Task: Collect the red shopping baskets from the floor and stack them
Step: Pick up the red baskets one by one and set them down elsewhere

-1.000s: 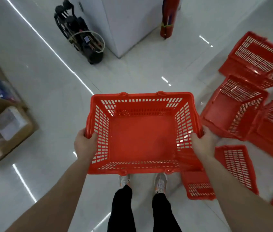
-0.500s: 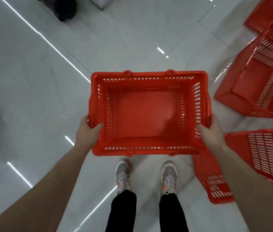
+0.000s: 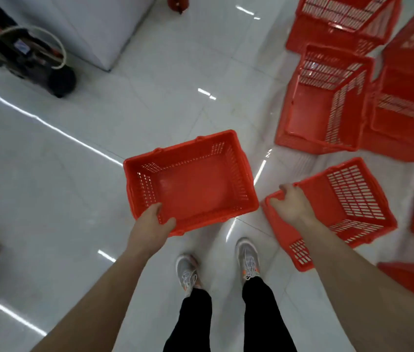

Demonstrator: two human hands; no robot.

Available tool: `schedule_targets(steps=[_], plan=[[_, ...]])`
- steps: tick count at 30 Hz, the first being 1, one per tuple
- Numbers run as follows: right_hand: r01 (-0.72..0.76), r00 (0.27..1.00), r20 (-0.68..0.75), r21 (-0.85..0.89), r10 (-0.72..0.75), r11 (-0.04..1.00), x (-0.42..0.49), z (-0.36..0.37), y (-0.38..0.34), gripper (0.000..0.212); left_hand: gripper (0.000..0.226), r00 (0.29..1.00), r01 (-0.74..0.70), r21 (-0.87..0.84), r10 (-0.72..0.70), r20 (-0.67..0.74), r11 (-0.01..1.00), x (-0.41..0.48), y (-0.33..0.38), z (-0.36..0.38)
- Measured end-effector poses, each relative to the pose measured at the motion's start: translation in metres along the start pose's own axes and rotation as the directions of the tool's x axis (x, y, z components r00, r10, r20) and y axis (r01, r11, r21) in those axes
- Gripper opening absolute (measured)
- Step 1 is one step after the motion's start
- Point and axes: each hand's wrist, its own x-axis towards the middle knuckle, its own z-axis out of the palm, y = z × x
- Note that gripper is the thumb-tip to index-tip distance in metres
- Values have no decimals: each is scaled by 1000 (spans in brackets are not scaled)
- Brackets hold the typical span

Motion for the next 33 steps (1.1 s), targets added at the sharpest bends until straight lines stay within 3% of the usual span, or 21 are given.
schedule_targets(steps=[8, 11, 18, 24, 29, 33], plan=[[-161, 969, -153, 199, 193, 967, -45, -69, 129, 61, 67, 940, -310, 201, 267, 213, 929, -20, 135, 78], [-239, 954, -122, 249, 275, 939, -52, -76, 204, 54, 63, 898, -409, 267, 335, 284, 872, -21, 167, 129], [-446, 879, -67, 235, 472, 864, -30, -53, 369, 69, 62, 859, -480, 370, 340, 383, 796, 5, 207, 256], [-414, 890, -125, 178, 438, 893, 46, -58, 447, 69, 56, 914, -371, 318, 284, 289, 872, 28, 201, 353], [-273, 918, -272, 99, 290, 957, 131, -72, 473, 67, 74, 997, -37, 287, 15, 78, 957, 19, 149, 420], [-246, 940, -240, 13, 242, 969, 184, -74, 487, 89, 79, 978, 76, 204, -113, 176, 976, 11, 130, 462]])
